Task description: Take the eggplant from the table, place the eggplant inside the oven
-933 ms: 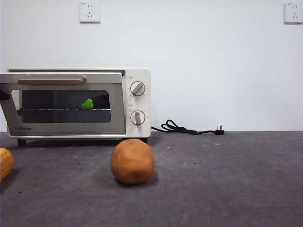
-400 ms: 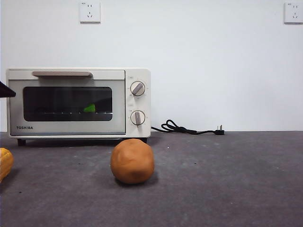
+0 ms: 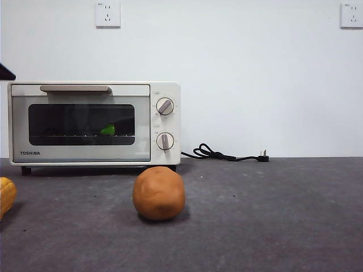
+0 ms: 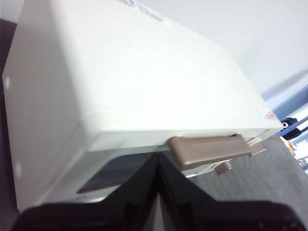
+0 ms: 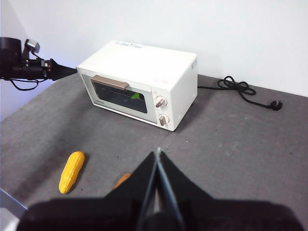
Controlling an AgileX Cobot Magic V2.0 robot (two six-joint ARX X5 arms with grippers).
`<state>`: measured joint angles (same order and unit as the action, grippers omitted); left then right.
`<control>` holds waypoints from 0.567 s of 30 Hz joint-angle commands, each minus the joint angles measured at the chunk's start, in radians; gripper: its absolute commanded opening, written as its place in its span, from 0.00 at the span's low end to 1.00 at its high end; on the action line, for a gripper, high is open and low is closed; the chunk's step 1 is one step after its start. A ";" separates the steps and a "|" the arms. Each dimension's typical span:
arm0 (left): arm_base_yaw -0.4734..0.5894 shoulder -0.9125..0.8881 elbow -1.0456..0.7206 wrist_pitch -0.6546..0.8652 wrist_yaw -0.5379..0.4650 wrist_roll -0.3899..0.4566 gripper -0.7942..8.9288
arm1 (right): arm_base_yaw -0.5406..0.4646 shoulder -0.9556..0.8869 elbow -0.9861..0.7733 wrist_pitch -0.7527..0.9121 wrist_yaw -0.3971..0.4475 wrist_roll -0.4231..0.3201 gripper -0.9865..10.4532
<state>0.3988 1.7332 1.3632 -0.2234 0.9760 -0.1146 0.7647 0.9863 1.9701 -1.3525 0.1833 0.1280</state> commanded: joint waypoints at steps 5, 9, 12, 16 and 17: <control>-0.071 -0.148 0.000 -0.184 -0.161 0.006 0.08 | 0.002 -0.001 -0.006 -0.024 -0.002 0.011 0.09; -0.128 -0.255 0.000 -0.296 -0.266 0.055 0.08 | 0.002 -0.001 -0.006 -0.024 -0.002 0.010 0.09; -0.178 -0.343 0.000 -0.362 -0.343 0.078 0.08 | 0.002 -0.001 -0.006 -0.024 0.000 0.011 0.09; -0.247 -0.459 0.000 -0.436 -0.409 0.094 0.08 | 0.002 -0.001 -0.006 -0.024 0.000 0.011 0.09; -0.264 -0.490 0.000 -0.458 -0.425 0.096 0.08 | 0.002 -0.001 -0.006 -0.024 0.000 0.011 0.09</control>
<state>0.1459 1.2621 1.3632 -0.6697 0.5613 -0.0441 0.7647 0.9863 1.9697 -1.3525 0.1833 0.1280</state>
